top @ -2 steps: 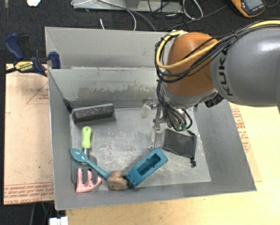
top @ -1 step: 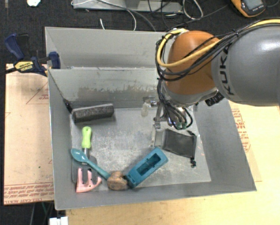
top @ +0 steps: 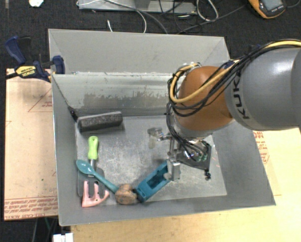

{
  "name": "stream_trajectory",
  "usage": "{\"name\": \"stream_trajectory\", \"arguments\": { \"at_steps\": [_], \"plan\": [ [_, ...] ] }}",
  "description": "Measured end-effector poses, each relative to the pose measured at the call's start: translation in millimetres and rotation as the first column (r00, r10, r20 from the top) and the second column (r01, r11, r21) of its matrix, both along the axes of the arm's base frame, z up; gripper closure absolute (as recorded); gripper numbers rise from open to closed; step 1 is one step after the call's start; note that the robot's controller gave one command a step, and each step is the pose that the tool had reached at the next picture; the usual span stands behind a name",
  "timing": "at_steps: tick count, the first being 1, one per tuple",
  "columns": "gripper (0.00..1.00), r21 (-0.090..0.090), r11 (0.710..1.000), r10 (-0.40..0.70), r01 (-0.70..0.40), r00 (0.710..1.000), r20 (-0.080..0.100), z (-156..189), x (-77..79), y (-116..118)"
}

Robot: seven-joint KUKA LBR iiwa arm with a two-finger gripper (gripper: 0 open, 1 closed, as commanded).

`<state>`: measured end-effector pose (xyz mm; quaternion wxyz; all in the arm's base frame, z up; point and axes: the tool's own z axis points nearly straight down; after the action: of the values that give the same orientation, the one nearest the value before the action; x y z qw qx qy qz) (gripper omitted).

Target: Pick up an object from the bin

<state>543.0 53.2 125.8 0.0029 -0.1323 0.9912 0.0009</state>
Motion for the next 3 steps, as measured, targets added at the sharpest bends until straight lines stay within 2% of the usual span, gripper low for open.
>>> {"name": "stream_trajectory", "arguments": {
  "at_steps": [1,2,3],
  "plan": [
    [0.0,-0.001,0.964,0.266,-0.266,0.964,-0.004,3,-18.1,0],
    [0.0,0.001,0.962,0.272,-0.272,0.962,-0.007,-15,-19.1,20],
    [0.0,0.002,0.886,0.463,-0.463,0.886,-0.014,-52,-28.8,20]
  ]
}}
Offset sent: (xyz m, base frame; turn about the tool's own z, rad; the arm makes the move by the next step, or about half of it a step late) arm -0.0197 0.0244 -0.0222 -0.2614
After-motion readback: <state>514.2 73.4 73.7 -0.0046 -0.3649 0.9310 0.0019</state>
